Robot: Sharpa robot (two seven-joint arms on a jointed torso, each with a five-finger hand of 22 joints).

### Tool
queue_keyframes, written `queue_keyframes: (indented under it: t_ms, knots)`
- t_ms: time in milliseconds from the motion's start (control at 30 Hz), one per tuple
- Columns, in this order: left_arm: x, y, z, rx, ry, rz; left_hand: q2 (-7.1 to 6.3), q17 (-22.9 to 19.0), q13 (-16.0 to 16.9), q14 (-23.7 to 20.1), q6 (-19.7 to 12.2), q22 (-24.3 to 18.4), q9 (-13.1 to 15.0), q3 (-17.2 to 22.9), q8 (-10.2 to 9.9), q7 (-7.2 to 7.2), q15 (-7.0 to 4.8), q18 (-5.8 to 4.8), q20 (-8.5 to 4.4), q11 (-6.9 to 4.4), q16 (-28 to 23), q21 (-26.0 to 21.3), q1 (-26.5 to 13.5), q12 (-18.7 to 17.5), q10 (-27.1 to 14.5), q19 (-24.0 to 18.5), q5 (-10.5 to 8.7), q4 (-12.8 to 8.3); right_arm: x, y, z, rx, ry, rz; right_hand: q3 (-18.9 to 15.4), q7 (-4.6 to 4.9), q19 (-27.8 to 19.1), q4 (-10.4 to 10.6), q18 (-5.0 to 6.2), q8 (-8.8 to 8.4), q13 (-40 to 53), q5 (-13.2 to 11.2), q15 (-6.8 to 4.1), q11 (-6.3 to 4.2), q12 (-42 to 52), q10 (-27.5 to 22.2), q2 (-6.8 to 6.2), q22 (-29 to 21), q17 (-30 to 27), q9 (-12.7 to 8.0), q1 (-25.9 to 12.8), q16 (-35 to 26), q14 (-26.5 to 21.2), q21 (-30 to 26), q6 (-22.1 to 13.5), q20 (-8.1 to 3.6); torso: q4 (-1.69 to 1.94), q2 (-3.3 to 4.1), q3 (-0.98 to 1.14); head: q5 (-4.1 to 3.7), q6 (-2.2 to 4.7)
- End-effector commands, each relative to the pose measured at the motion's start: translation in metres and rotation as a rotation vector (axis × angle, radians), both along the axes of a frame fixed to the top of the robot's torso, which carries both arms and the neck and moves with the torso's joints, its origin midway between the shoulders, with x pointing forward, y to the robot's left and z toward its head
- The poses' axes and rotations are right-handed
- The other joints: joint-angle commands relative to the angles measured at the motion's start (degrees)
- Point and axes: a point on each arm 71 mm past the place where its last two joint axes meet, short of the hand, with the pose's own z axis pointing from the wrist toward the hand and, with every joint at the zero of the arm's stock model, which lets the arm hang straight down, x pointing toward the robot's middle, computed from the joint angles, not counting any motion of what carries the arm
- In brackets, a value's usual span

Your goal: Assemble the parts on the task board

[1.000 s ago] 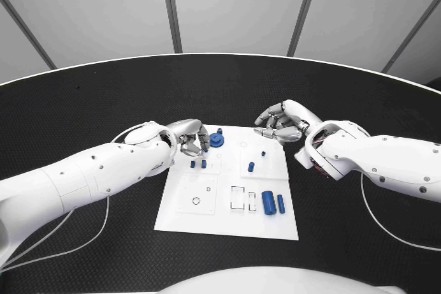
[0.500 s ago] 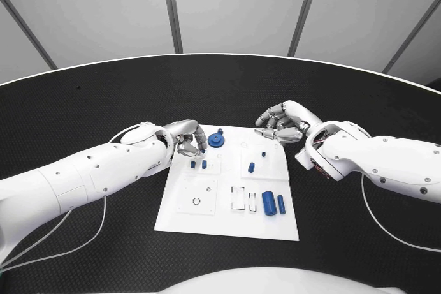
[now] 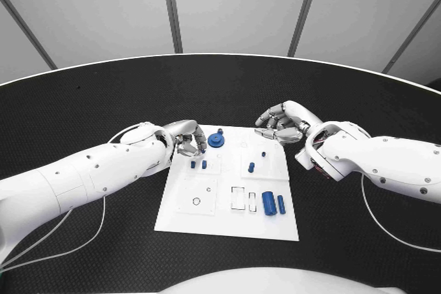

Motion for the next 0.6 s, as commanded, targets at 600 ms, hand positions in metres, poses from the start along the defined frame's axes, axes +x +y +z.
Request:
queue_keyframes:
  t_ms: [600]
  knots:
    - [0.0025, 0.0009, -0.0050, 0.039, 0.048, 0.014, -0.37, 2.3, -0.4, 0.8, -0.5, -1.2, -0.1, 0.4, -1.2, 0.44, 0.16, -0.34, -0.02, 0.44, 0.2, -0.4, -0.4, -1.8, -0.1, -0.4, 0.15, 0.1, -0.0004, 0.0000, 0.0002, 0.001, 0.000, 0.000, 0.4, -0.03, 0.3, 0.0, 0.69, 0.18, 0.1, 0.3, -0.19, -0.11, 0.2, 0.5, -0.33, 0.0, 0.0, 0.1, -0.2, -0.4, 0.2, -0.1, 0.4, -0.01, -0.01, -0.01, 0.01, 0.02, -0.03]
